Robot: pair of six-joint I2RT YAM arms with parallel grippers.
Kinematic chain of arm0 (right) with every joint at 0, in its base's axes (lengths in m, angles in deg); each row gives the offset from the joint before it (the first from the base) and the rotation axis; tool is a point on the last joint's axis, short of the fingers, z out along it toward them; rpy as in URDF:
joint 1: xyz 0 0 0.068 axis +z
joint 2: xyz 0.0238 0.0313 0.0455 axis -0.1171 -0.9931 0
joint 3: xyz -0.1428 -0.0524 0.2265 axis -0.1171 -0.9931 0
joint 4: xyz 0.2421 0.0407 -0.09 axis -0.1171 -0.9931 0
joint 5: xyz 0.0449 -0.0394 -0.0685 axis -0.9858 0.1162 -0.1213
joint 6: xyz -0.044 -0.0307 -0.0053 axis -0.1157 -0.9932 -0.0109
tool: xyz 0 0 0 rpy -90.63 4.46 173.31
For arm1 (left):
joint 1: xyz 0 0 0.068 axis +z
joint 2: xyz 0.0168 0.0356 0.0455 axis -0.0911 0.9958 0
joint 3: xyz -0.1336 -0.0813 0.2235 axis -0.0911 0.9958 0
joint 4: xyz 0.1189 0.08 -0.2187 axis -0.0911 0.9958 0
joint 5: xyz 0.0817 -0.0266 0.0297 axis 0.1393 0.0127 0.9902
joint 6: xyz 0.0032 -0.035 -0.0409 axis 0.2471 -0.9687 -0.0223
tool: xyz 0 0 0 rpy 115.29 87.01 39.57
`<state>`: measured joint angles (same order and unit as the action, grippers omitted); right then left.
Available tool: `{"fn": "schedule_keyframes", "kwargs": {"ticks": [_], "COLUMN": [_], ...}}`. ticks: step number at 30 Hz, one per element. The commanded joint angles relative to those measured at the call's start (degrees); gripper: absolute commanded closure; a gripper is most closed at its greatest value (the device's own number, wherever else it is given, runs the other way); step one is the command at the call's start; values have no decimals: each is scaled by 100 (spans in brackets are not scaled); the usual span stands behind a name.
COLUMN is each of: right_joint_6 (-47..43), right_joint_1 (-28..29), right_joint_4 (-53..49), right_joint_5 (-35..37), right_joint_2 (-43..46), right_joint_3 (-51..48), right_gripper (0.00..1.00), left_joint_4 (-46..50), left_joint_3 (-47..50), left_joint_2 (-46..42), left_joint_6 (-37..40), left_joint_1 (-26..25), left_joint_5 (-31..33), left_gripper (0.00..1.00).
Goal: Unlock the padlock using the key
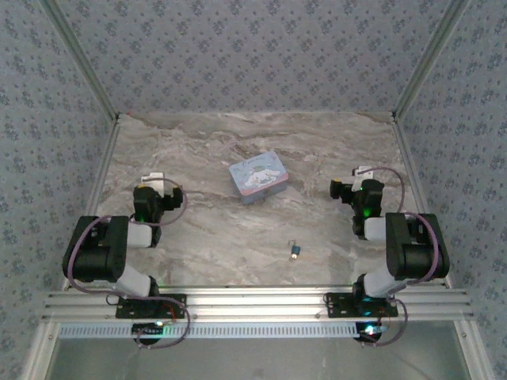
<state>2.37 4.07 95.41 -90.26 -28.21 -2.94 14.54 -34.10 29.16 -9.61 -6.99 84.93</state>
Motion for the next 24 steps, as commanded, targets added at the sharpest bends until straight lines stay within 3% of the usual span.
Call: {"fn": "schedule_keyframes", "kwargs": {"ticks": [1, 3, 24], "right_joint_6": [-97, -100, -142], "right_joint_1": [-2, -6, 71], "right_joint_4": [-40, -33, -47], "right_joint_5": [5, 16, 122], "right_joint_2": [-8, -8, -8], "right_joint_3": [88, 86, 90], "right_gripper": [0, 0, 0], "left_joint_4": [528, 450, 497], "left_joint_3": [-584, -545, -564], "left_joint_2": [79, 83, 78], "left_joint_6": [-161, -307, -270], "left_joint_1": [298, 487, 413], "left_joint_5": [-365, -637, -489], "left_gripper": [2, 2, 2]}}
